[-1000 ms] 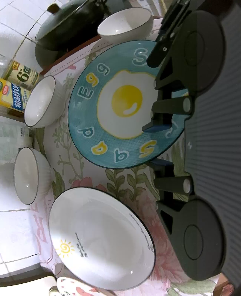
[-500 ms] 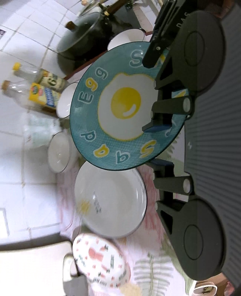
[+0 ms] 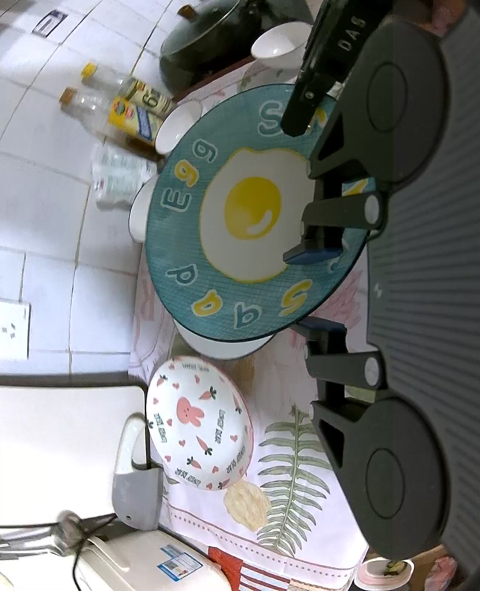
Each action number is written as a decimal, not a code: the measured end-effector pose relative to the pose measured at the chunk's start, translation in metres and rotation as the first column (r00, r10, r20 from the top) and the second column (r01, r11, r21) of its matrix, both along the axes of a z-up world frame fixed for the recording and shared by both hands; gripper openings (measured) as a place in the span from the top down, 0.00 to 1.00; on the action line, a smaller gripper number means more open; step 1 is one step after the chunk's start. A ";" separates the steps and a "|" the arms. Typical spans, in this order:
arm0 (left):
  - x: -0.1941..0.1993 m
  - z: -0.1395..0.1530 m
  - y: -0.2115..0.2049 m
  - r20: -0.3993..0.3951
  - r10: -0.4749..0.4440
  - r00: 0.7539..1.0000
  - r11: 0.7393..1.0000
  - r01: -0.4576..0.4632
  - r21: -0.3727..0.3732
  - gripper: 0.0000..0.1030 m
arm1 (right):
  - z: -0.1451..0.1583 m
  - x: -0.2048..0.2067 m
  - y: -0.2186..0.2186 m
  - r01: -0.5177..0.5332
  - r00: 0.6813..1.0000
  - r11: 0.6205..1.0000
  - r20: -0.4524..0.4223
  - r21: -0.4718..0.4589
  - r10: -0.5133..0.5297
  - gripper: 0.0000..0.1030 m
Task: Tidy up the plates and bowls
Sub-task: 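Lift the blue egg plate and lower it onto the sun plate, then open both tools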
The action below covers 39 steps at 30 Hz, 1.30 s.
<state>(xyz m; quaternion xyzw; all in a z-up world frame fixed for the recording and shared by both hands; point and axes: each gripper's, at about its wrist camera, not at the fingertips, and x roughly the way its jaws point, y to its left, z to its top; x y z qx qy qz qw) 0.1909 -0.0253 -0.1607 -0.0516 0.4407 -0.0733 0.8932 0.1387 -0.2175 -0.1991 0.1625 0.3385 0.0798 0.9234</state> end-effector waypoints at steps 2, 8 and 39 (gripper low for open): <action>0.008 -0.009 0.009 -0.017 0.020 1.000 0.999 -0.020 -0.025 0.72 | -0.003 0.010 0.006 -0.003 1.000 1.000 -0.002 -0.007 0.003 0.76; 0.031 -0.026 0.018 -0.021 0.050 0.999 0.999 -0.049 0.008 0.72 | -0.020 0.043 0.015 -0.035 0.999 0.999 -0.041 -0.013 0.035 0.76; 0.109 -0.082 0.013 -0.208 0.046 0.977 0.999 -0.048 -0.003 0.73 | -0.064 0.121 0.031 -0.042 0.983 0.974 -0.183 -0.223 0.001 0.75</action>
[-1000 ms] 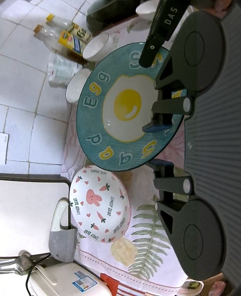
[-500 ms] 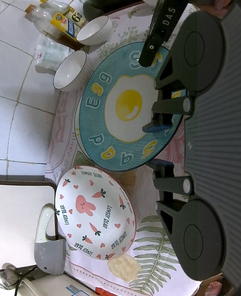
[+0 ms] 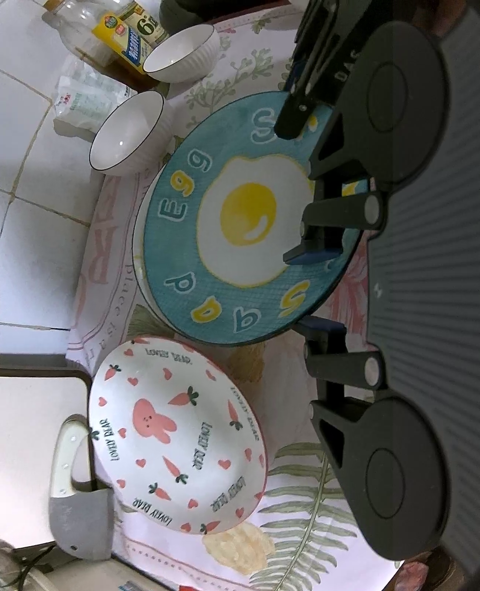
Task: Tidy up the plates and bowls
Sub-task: 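Lift the blue egg plate and lower it onto the sun plate, then open both tools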
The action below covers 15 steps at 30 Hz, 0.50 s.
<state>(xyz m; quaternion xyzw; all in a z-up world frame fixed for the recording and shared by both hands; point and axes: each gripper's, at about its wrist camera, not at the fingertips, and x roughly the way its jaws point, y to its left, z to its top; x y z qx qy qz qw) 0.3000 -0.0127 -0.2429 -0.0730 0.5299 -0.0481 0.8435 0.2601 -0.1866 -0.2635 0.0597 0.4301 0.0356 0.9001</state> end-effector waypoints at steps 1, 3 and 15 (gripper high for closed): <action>0.001 -0.001 0.000 -0.009 0.001 1.000 1.000 -0.001 -0.007 0.73 | -0.001 0.001 0.000 -0.001 1.000 1.000 0.003 -0.009 0.001 0.75; 0.003 0.000 -0.002 -0.015 -0.006 1.000 1.000 0.006 -0.004 0.73 | -0.002 0.004 0.001 -0.008 1.000 1.000 0.007 -0.027 0.008 0.73; 0.010 -0.001 -0.005 -0.103 -0.008 0.995 1.000 0.010 0.015 0.70 | -0.005 0.005 0.006 -0.006 0.999 0.989 0.041 -0.151 0.013 0.62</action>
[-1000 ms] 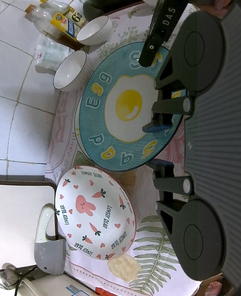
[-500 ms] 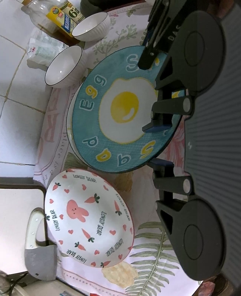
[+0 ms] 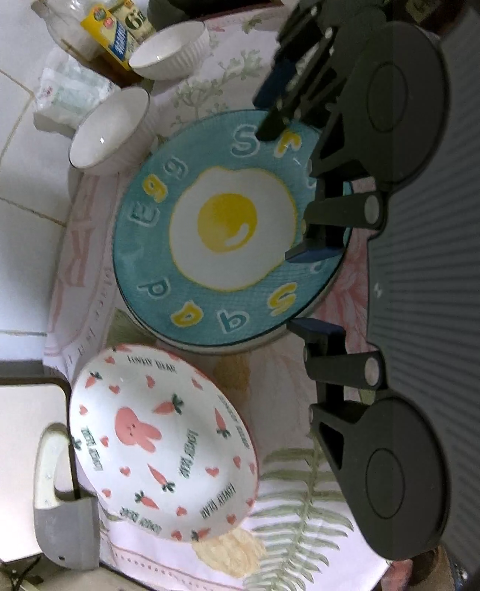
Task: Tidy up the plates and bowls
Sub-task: 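Move both tools to the bunny plate rim and close on it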
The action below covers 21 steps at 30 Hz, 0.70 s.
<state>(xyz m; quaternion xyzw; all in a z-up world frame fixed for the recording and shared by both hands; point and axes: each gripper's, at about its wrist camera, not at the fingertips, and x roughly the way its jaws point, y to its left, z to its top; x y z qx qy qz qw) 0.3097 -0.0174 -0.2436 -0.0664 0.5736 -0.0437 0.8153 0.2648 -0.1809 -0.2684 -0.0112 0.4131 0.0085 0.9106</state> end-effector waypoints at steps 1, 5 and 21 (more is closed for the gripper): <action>-0.002 0.001 0.002 0.007 0.004 1.000 1.000 -0.004 -0.005 0.70 | 0.002 0.000 -0.002 -0.003 1.000 1.000 -0.014 0.016 0.004 0.58; -0.015 0.019 0.006 0.038 -0.005 0.999 0.999 0.006 -0.033 0.68 | 0.018 -0.012 -0.017 0.018 1.000 0.990 -0.024 0.138 -0.015 0.53; -0.072 0.148 0.087 0.214 -0.013 0.977 0.999 0.022 -0.041 0.57 | 0.136 -0.065 0.029 -0.144 0.989 0.949 0.072 0.281 0.129 0.52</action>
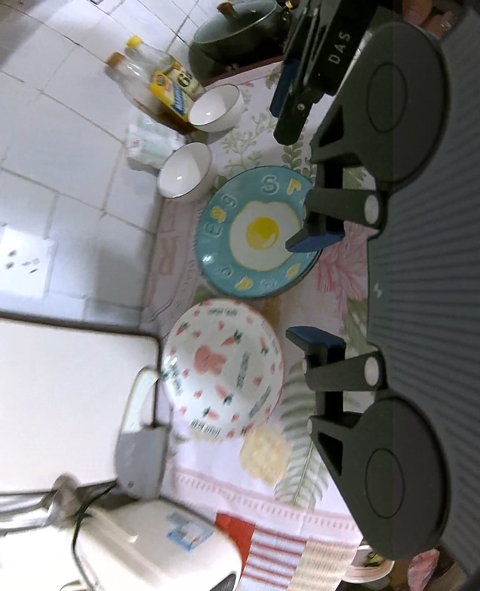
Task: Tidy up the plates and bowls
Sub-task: 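Move both tools to the bunny plate rim and close on it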
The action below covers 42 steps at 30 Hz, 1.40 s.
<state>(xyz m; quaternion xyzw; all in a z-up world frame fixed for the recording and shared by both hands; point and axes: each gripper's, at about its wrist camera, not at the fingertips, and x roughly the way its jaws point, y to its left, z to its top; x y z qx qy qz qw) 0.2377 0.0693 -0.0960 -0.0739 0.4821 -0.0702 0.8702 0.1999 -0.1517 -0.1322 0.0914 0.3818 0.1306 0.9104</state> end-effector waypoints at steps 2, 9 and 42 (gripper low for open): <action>-0.008 0.010 0.015 0.029 0.008 1.000 1.000 -0.008 0.005 0.55 | 0.011 -0.002 0.013 -0.038 0.999 0.999 0.015 0.009 0.038 0.49; -0.024 0.013 0.061 0.088 0.078 0.993 0.997 -0.076 -0.023 0.50 | 0.025 0.009 0.049 -0.163 0.986 0.987 0.048 0.011 0.163 0.48; 0.099 -0.189 0.114 -0.053 0.404 0.913 0.909 -0.408 -0.091 0.82 | -0.148 0.240 0.096 -0.375 0.911 0.926 -0.172 0.033 0.375 0.56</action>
